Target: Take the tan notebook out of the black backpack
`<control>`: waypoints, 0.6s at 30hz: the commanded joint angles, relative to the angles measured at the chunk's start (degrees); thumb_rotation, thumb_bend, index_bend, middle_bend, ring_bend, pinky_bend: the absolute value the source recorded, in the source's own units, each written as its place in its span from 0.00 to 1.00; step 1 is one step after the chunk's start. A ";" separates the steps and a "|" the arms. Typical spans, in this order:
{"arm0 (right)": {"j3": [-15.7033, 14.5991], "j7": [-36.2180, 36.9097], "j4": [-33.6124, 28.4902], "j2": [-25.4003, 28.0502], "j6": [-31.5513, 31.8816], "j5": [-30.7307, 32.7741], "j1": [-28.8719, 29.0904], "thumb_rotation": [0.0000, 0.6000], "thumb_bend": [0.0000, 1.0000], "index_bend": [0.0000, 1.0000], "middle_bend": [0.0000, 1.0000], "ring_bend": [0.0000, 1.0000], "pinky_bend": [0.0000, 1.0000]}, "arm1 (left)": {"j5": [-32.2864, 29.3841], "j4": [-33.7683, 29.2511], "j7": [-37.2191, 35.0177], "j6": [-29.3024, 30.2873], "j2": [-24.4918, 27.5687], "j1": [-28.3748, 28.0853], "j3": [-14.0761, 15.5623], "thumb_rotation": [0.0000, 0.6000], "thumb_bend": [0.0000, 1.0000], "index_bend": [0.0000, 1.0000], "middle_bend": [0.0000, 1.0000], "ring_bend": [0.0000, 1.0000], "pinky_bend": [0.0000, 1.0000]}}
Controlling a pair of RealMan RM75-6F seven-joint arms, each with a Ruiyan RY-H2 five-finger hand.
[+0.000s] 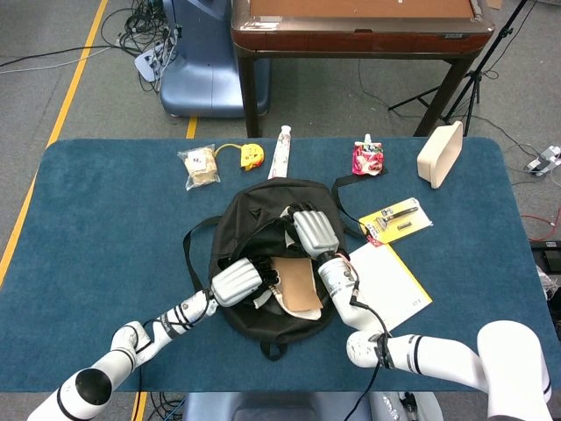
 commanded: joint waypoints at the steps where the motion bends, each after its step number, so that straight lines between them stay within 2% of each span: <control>1: -0.07 0.14 0.23 -0.08 -0.15 -0.05 -0.02 1.00 0.81 0.74 0.35 0.17 0.14 | -0.24 -2.23 -2.05 2.94 1.69 1.02 -0.73 1.00 0.57 0.66 0.65 0.48 0.29; 5: -0.08 0.54 0.52 -0.20 -0.38 -0.19 -0.04 1.00 0.81 0.74 0.35 0.17 0.14 | -0.24 -5.30 -4.24 5.95 3.55 1.49 -1.43 1.00 0.57 0.66 0.68 0.51 0.33; 12: 0.03 1.39 0.88 0.08 -0.90 -0.50 -0.20 1.00 0.81 0.74 0.35 0.17 0.14 | -0.55 -13.06 -5.35 10.12 7.17 1.95 -3.46 1.00 0.57 0.66 0.69 0.52 0.34; 18: -0.26 3.58 0.40 1.82 -3.52 -0.82 -0.71 1.00 0.81 0.71 0.33 0.17 0.14 | -1.27 -22.87 -5.73 11.39 12.36 2.30 -5.38 1.00 0.57 0.67 0.70 0.52 0.34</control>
